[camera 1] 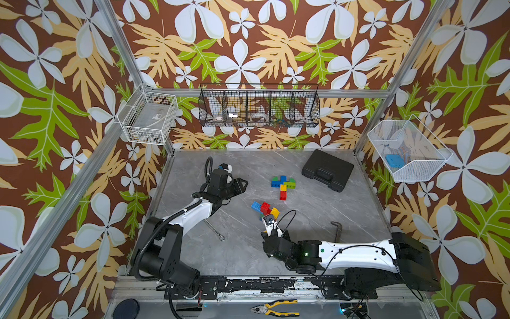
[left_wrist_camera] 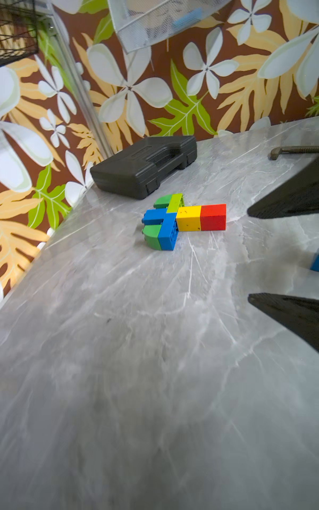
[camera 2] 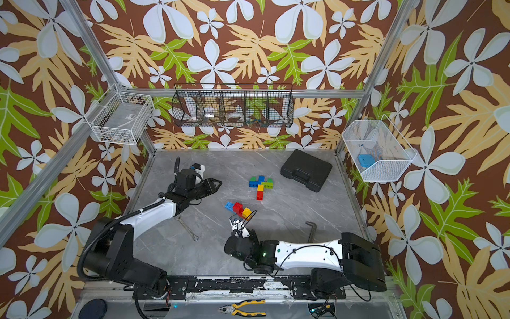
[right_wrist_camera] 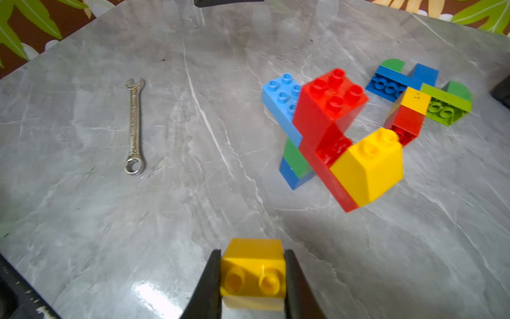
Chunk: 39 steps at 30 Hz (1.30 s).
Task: Assemble a fork with lego
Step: Pick up the lego brick from the center of the board, then adjust the lego brick at the center of the board.
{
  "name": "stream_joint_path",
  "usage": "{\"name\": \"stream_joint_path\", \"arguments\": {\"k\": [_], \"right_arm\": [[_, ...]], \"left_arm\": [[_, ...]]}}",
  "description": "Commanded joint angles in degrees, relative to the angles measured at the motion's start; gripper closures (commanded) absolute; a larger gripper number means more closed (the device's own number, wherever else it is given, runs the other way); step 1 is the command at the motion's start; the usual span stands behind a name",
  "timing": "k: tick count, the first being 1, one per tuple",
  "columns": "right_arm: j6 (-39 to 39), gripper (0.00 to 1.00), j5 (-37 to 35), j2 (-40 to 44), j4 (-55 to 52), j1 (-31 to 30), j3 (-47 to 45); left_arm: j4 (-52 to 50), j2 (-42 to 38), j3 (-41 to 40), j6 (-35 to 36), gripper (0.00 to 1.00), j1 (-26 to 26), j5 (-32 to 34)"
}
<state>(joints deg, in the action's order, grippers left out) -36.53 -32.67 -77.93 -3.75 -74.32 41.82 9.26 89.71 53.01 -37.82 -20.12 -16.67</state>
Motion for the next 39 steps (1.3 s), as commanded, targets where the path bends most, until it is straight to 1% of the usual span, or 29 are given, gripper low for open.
{"name": "stream_joint_path", "arguments": {"k": [1,3,6,9,13,16,20,28,33,39], "right_arm": [[0.34,1.0,5.32,3.67,8.94,3.09,-4.95],[-0.41,1.0,8.58,6.24,13.02,5.36,-8.59],[-0.34,1.0,11.1,8.21,14.65,7.62,-10.91],[-0.41,1.0,12.0,7.33,14.4,7.97,-10.55],[-1.55,1.0,11.22,4.83,13.93,8.47,-9.95],[-3.39,1.0,11.72,3.75,15.21,10.26,-10.27],[-3.7,1.0,11.9,2.46,16.84,11.71,-9.71],[-6.71,1.0,9.58,1.35,14.02,13.37,-9.29],[-7.03,1.0,8.8,2.27,12.98,15.05,-9.86],[-5.67,1.0,10.24,3.82,13.5,17.82,-10.75]], "left_arm": [[-2.54,4.76,5.13,3.98,0.53,-1.77,-3.58],[-4.21,7.8,8.06,4.91,0.53,-3.0,-4.32],[-7.34,10.78,11.64,6.77,0.54,-4.89,-4.06],[-8.3,12.29,12.46,7.06,0.54,-5.37,-3.7],[-10.01,13.92,13.59,7.96,0.56,-5.78,-3.97],[-12.39,14.71,14.35,9.31,0.58,-6.64,-3.31],[-12.93,14.75,13.31,9.26,0.6,-6.78,-2.63],[-14.67,13.06,11.58,9.87,0.63,-6.78,-1.13],[-14.62,11.73,9.61,9.83,0.64,-6.78,-1.53],[-14.45,9.51,6.79,9.53,0.65,-6.78,-2.07]]}}
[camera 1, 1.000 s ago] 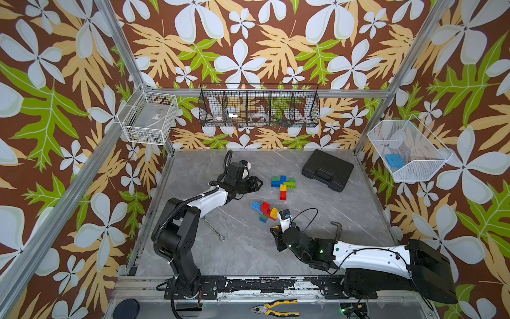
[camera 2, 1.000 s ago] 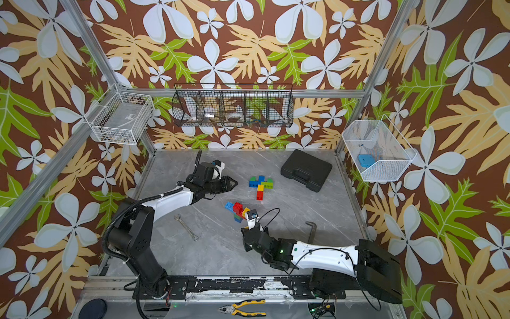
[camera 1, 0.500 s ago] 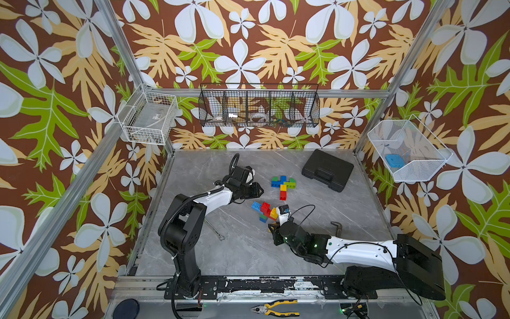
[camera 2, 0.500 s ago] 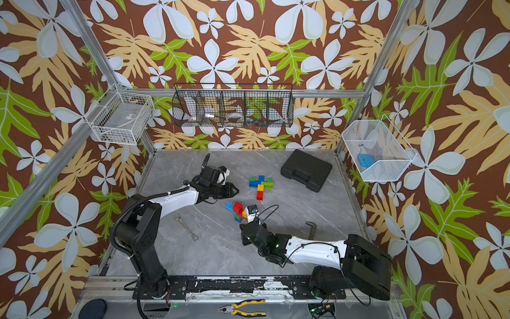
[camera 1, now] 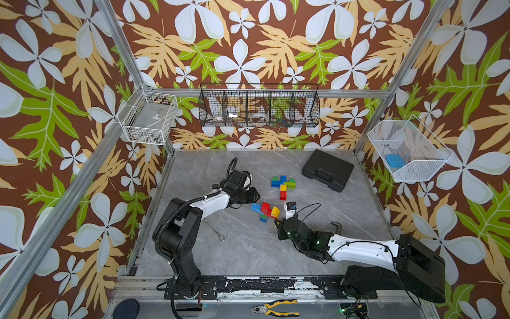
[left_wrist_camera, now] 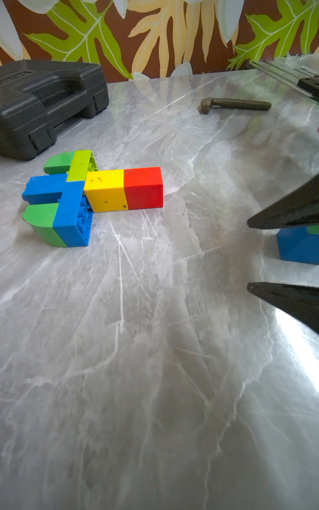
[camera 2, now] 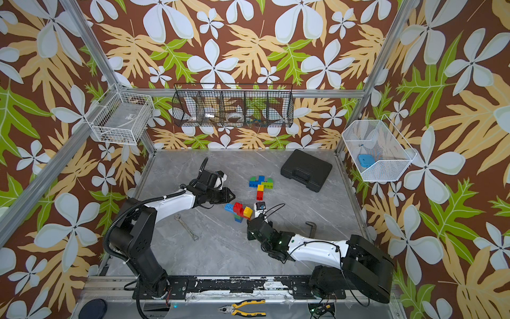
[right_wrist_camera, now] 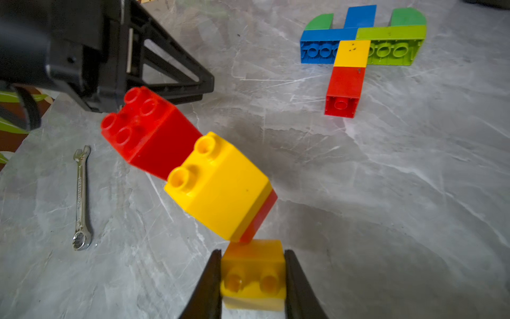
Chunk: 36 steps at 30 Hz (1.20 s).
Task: Assemble a fork with lego
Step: Adjust the lego brick at the center of the board.
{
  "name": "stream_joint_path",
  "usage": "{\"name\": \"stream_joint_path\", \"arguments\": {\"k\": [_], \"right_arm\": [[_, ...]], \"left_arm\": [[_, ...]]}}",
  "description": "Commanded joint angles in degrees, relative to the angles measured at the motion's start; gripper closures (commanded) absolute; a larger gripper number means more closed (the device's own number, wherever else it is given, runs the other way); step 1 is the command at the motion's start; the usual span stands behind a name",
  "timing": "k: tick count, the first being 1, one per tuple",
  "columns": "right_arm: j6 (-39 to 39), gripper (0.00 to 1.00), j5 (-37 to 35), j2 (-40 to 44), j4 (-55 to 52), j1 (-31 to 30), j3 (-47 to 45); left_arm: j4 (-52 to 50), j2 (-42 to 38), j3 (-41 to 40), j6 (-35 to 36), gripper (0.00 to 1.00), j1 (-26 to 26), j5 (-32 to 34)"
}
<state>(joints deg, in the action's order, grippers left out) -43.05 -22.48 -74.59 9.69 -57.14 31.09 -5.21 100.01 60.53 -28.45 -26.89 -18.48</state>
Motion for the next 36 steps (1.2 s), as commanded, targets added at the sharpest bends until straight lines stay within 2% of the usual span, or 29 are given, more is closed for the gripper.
{"name": "stream_joint_path", "arguments": {"k": [1,24,36], "right_arm": [[1.23,1.0,0.55,0.54,0.06,1.17,0.03],[8.16,1.0,10.12,-3.52,5.36,11.25,3.11],[13.04,1.0,14.83,-7.83,6.21,12.46,7.4]], "left_arm": [[0.1,-1.15,-1.27,0.15,0.65,-0.08,-0.24],[2.57,-12.75,-15.33,-3.34,0.66,-2.8,-0.4],[2.73,-19.6,-20.57,-5.32,0.66,-4.52,-0.01]]}}
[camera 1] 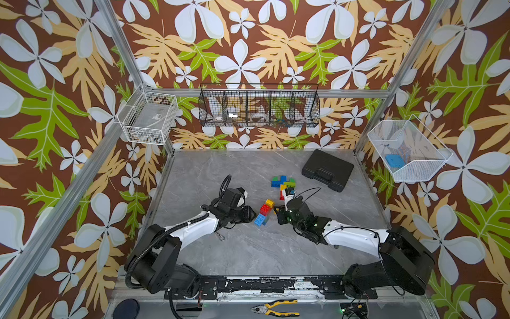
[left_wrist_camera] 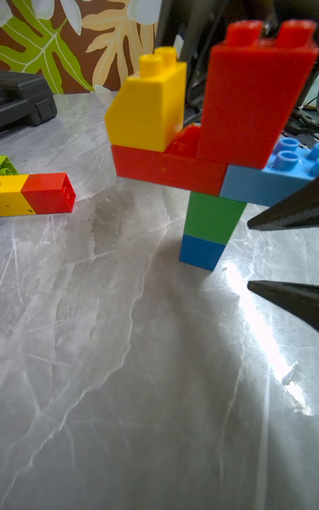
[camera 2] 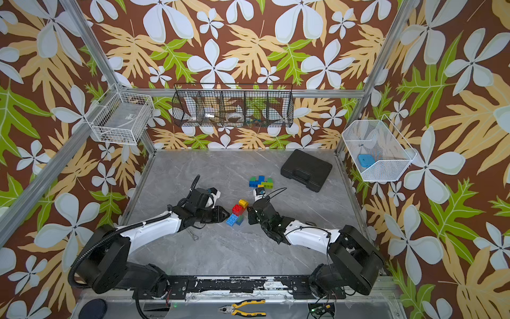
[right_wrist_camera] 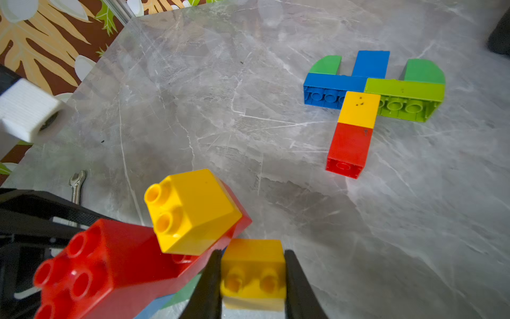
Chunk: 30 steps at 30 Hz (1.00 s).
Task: Assemble a fork with lego
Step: Adjust the lego brick at the center of the board.
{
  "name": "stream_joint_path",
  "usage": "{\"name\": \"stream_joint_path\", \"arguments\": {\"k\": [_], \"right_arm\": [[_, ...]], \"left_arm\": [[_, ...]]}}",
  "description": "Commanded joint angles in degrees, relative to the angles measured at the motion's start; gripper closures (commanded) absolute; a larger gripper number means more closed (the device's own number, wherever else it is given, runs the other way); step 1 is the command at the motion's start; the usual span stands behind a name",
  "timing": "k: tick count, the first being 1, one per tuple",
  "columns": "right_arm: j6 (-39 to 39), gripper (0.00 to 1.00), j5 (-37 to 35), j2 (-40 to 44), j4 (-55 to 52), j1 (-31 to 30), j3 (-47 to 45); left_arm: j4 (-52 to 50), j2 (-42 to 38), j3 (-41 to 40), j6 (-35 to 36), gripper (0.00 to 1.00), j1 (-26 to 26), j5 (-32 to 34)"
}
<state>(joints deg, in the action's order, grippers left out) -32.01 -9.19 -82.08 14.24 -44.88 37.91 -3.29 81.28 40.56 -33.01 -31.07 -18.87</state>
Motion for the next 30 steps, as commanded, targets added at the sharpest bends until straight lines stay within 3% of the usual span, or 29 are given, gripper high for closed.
{"name": "stream_joint_path", "arguments": {"k": [1,10,30], "right_arm": [[2.44,1.0,2.08,-0.65,1.83,0.26,0.85],[8.52,1.0,9.64,-3.36,4.26,2.83,2.38],[22.58,1.0,27.64,-10.23,3.76,9.98,8.29]], "left_arm": [[0.79,-1.39,-0.89,-0.91,0.66,-0.61,0.42],[3.39,-4.43,-4.27,-2.97,0.66,-2.5,0.42],[10.47,-7.25,-8.24,-9.06,0.42,-6.84,2.04]]}}
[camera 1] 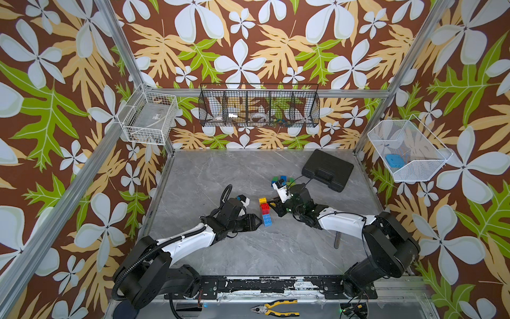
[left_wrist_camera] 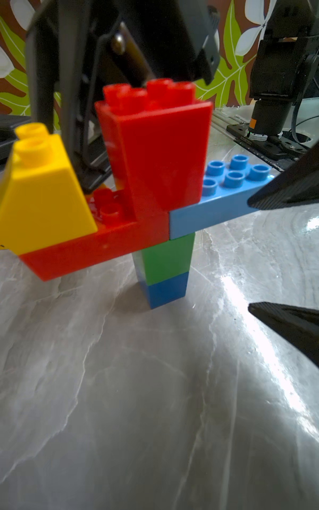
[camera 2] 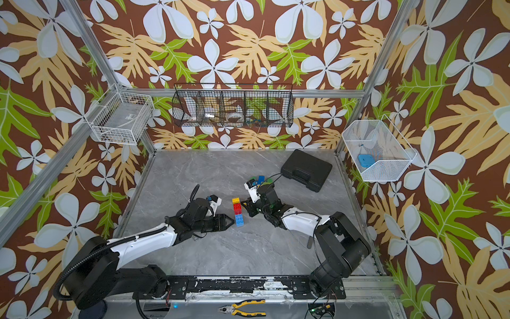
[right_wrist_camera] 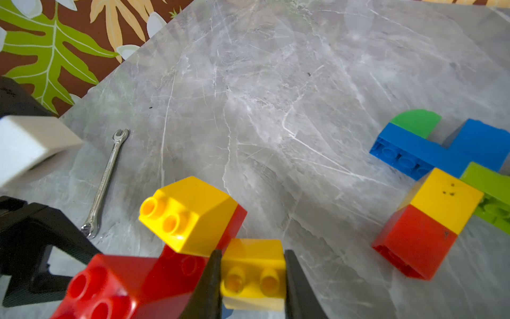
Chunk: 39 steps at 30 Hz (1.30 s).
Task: Assemble a fork with lego
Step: Adjust the lego brick at the center of the board.
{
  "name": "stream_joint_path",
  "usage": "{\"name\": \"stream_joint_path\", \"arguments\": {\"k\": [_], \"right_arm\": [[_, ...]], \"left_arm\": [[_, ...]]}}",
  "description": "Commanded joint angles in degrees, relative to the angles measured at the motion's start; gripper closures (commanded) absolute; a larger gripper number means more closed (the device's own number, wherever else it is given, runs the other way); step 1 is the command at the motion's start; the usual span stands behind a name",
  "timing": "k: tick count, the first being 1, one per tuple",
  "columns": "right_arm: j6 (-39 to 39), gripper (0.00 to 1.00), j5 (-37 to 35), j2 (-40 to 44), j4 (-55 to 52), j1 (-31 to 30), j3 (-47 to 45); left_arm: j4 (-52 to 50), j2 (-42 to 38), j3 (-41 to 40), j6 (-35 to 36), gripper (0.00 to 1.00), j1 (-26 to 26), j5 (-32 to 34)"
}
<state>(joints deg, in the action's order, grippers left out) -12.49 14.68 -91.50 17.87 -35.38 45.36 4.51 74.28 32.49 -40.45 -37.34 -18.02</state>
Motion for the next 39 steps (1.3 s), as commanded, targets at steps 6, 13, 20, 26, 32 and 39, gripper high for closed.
{"name": "stream_joint_path", "arguments": {"k": [6,13,20,26,32,39], "right_arm": [[7.57,1.0,10.34,-3.97,-1.74,1.96,4.03],[13.22,1.0,16.88,-7.07,-4.76,4.09,7.12],[18.65,1.0,23.15,-10.31,-8.61,6.18,11.28],[21.33,1.0,26.09,-12.96,-11.01,6.44,14.63],[22.75,1.0,28.2,-14.07,-12.1,6.46,15.94],[23.59,1.0,28.4,-14.01,-13.34,6.41,16.66]], "left_arm": [[4.42,-0.17,-1.17,-3.55,0.39,-2.14,2.36],[7.01,0.26,-1.8,-5.77,0.34,-3.43,3.7],[8.32,0.95,-1.89,-7.23,0.31,-4.82,5.04],[8.93,1.57,-1.82,-8.22,0.31,-5.7,6.02],[9.2,2.05,-1.4,-8.68,0.31,-5.99,6.68],[9.64,2.79,-1.29,-8.95,0.31,-6.16,6.77]]}}
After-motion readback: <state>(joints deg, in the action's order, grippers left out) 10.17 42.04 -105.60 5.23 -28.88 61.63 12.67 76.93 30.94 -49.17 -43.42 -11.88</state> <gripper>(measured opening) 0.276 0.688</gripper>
